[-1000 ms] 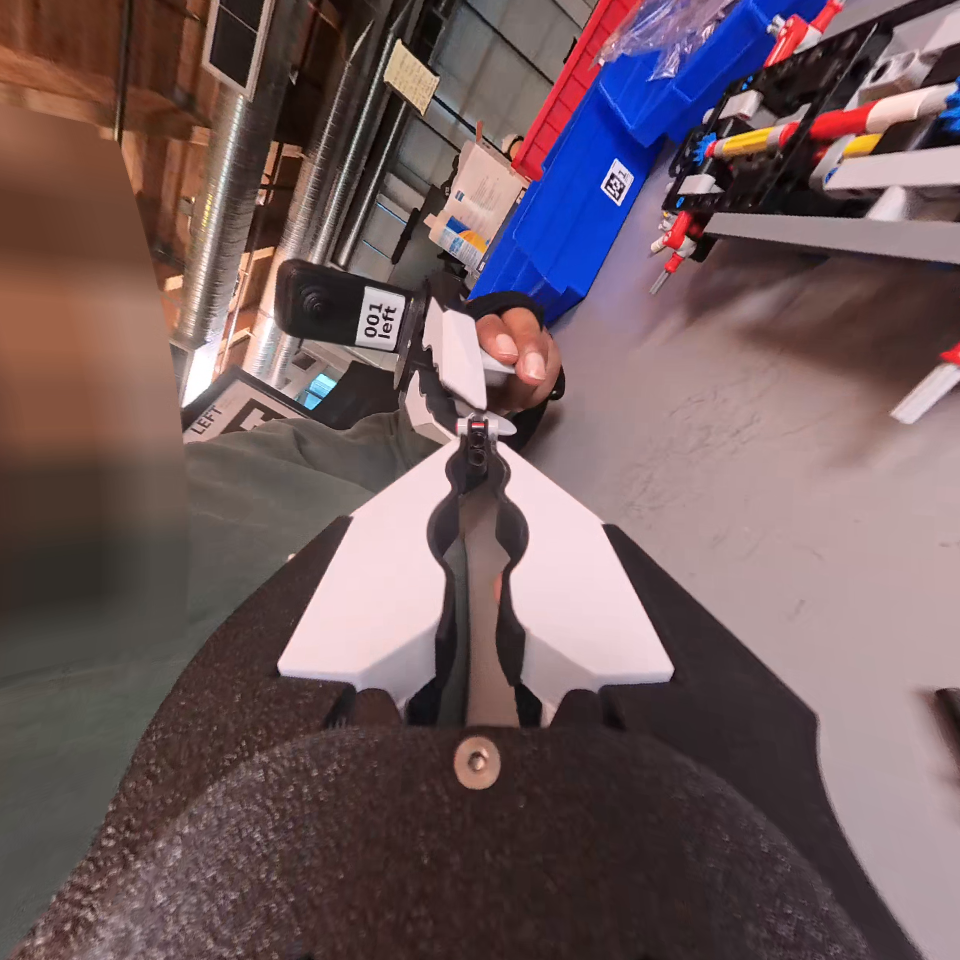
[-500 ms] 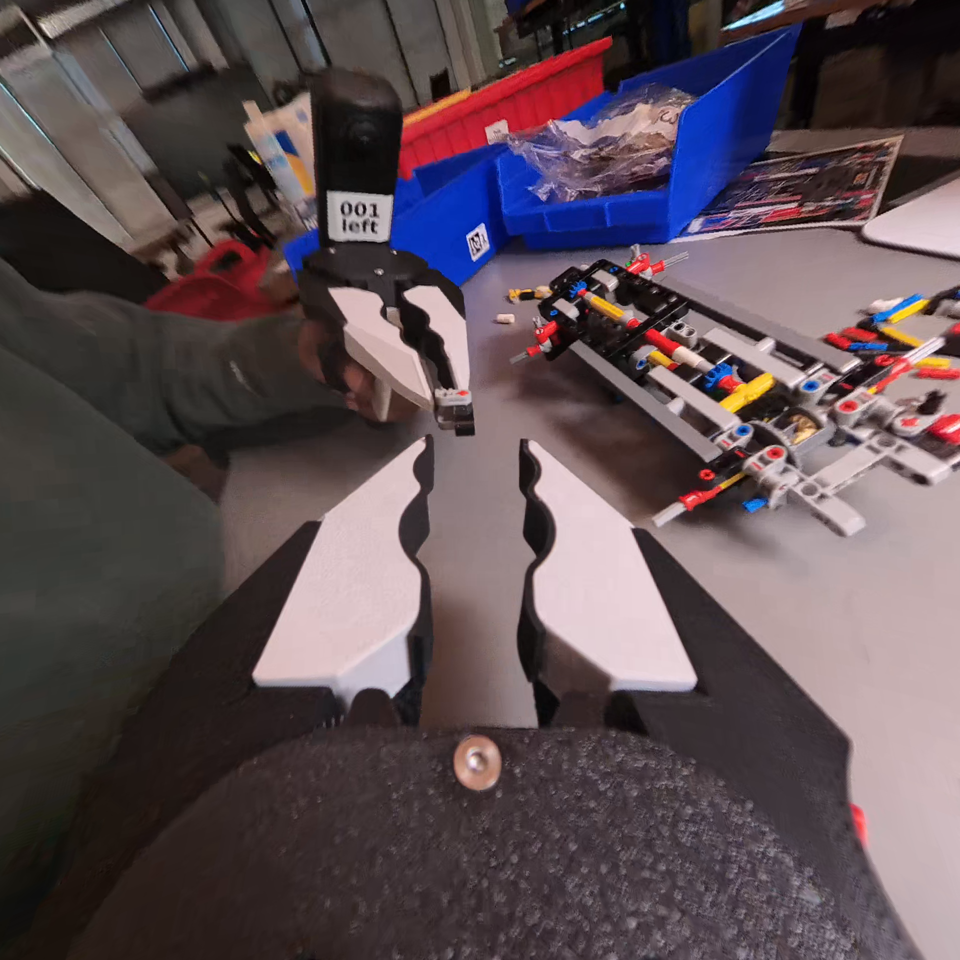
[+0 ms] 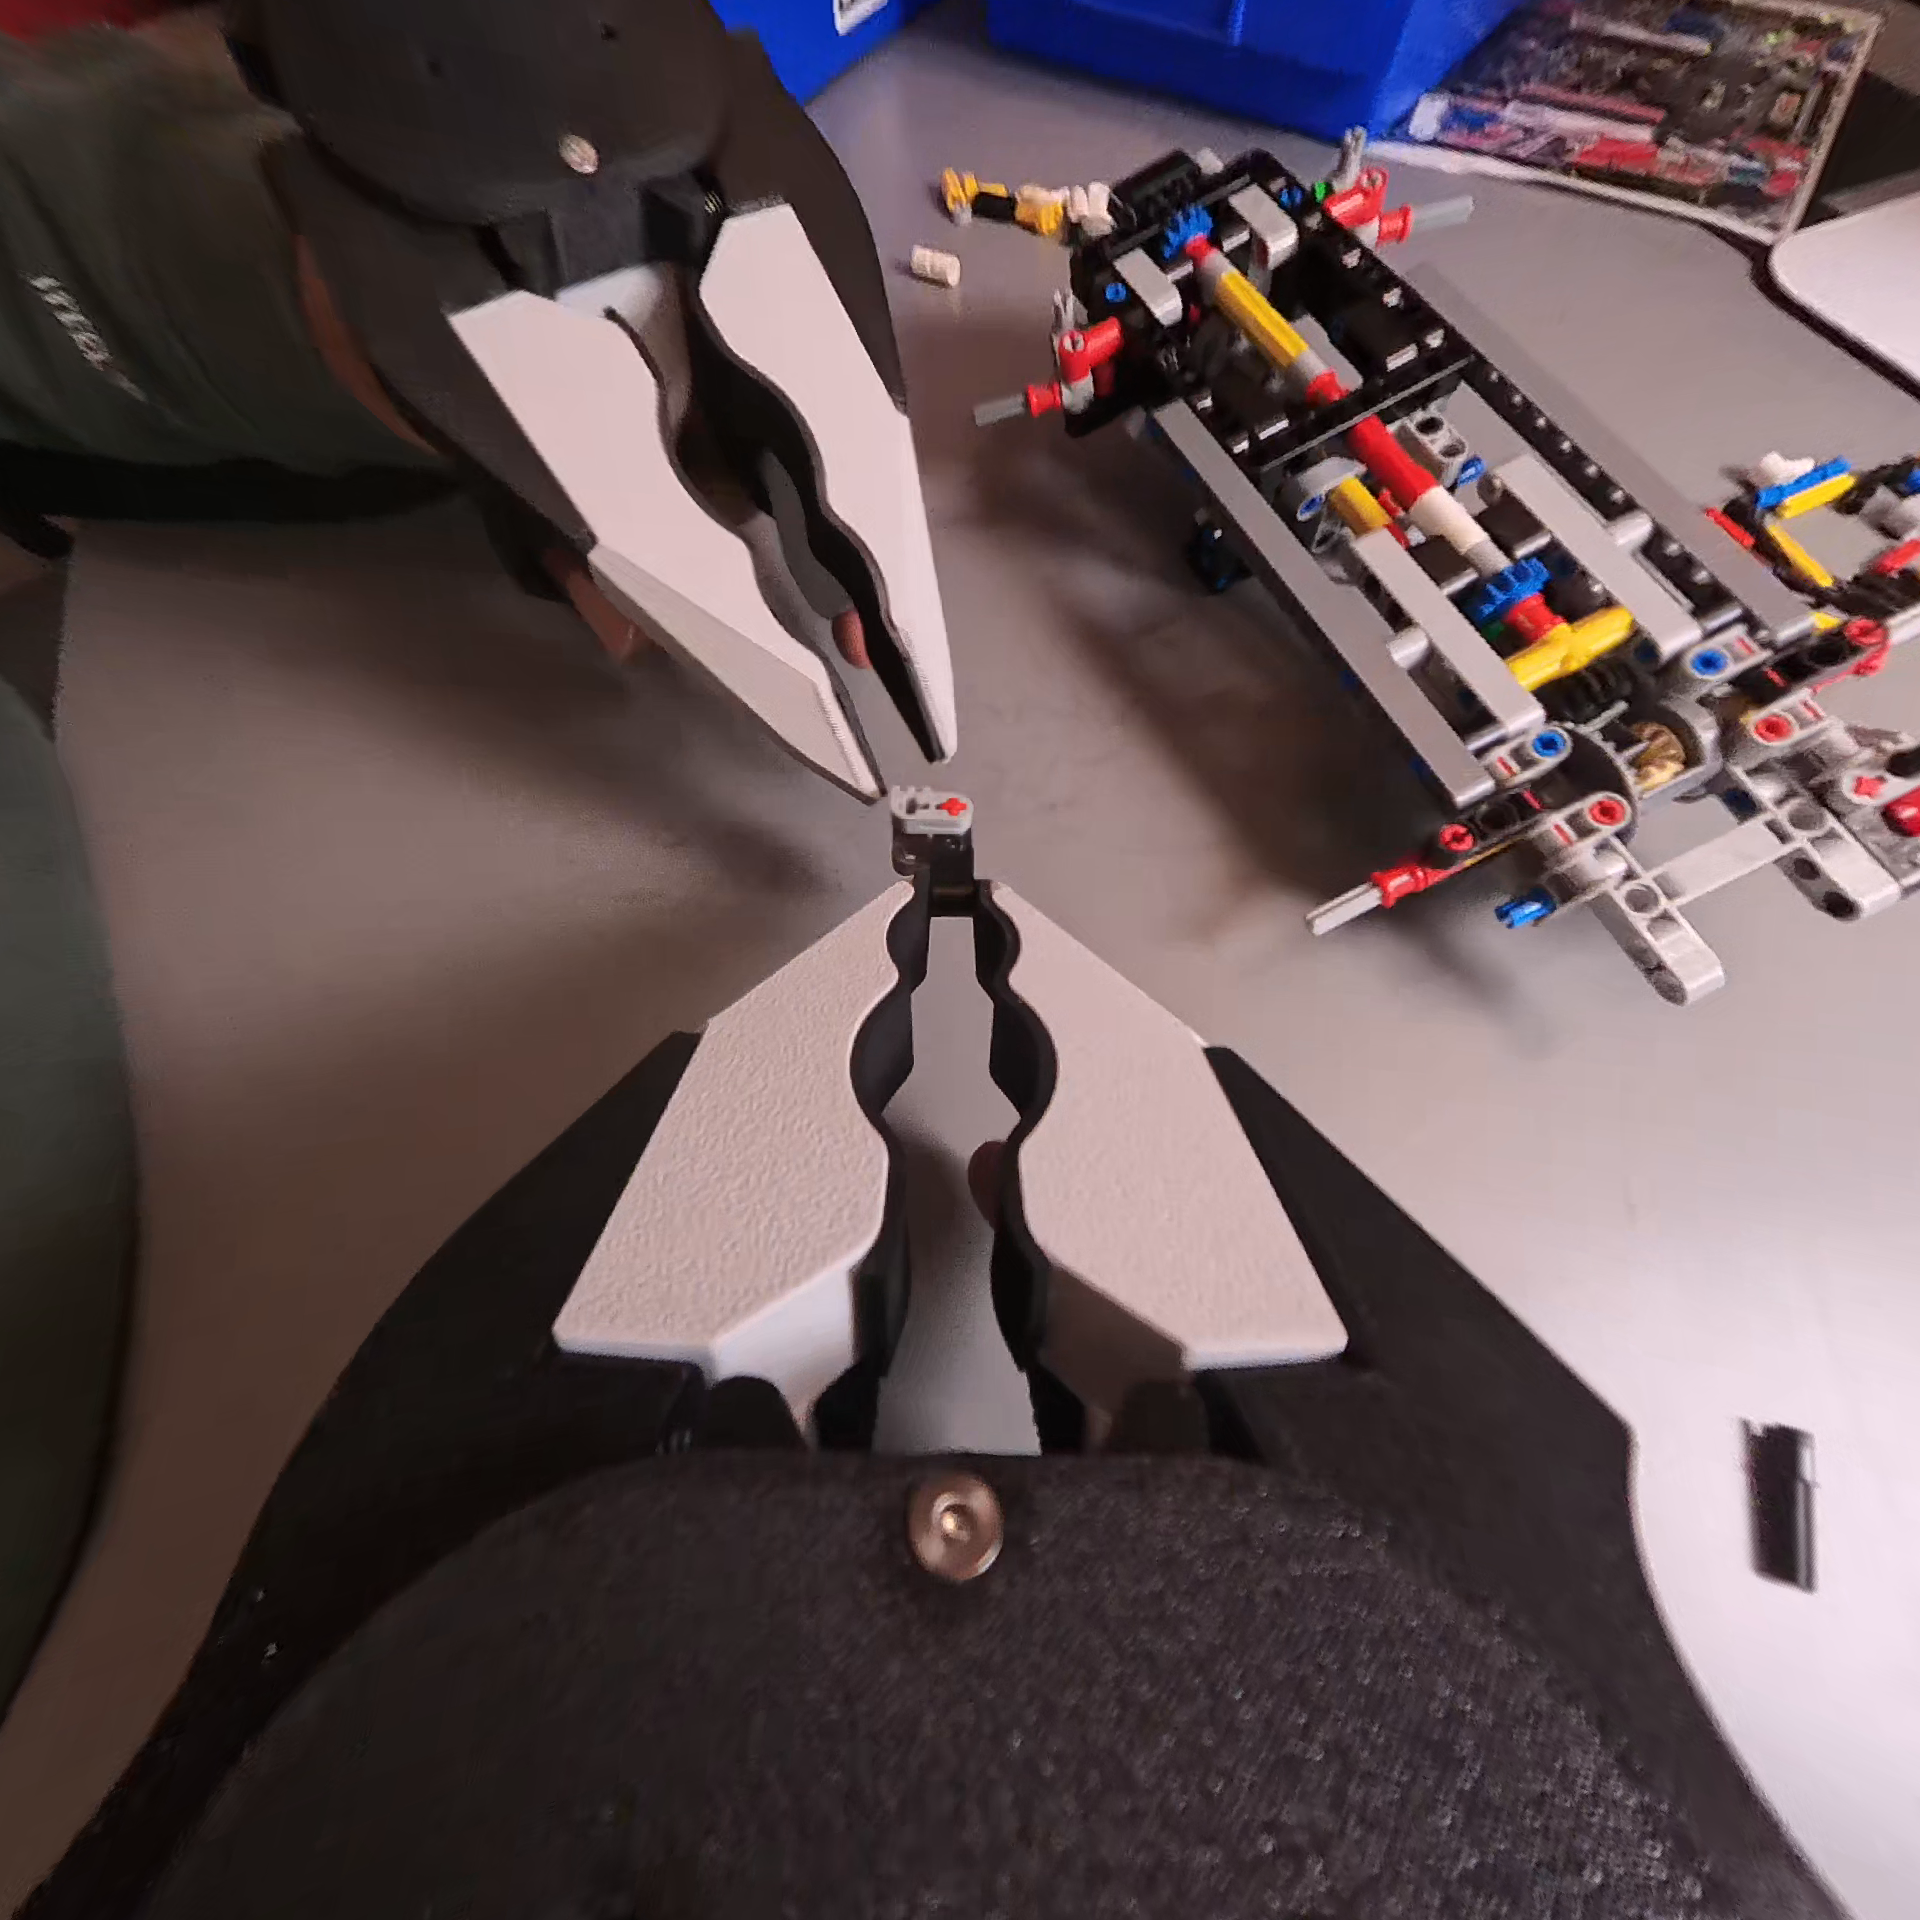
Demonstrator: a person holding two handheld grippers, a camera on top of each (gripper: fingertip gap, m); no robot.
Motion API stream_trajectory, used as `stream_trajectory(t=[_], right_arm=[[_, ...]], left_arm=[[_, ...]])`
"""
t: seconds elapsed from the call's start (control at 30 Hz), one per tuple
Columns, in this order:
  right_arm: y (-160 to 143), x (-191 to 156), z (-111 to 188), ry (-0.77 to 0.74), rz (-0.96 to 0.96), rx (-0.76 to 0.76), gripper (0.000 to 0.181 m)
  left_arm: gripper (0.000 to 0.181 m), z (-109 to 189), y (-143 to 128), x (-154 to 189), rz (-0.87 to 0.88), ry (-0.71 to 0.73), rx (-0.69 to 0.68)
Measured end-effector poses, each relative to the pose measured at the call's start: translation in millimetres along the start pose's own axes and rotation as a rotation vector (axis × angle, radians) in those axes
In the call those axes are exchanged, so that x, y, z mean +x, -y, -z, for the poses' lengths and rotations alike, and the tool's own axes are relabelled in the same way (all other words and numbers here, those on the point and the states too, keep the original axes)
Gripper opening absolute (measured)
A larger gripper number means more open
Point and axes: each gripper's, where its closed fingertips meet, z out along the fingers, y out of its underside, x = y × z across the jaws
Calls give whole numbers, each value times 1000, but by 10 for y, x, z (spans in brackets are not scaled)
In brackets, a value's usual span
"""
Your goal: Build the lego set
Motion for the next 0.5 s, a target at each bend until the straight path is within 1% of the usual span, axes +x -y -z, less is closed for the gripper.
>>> stream_trajectory(t=[0.1, 0.23, 0.5], right_arm=[[-50, 15, -43, -44, 20, -44, 5], [-120, 56, -86, -94, 72, -101, 5], [-184, 74, -101, -141, 109, -195, 5]], left_arm=[[15, -25, -81, -9, -50, 22, -53], [21, -39, -110, 9, -49, 12, -73], [22, -73, -158, 25, -79, 19, -111]])
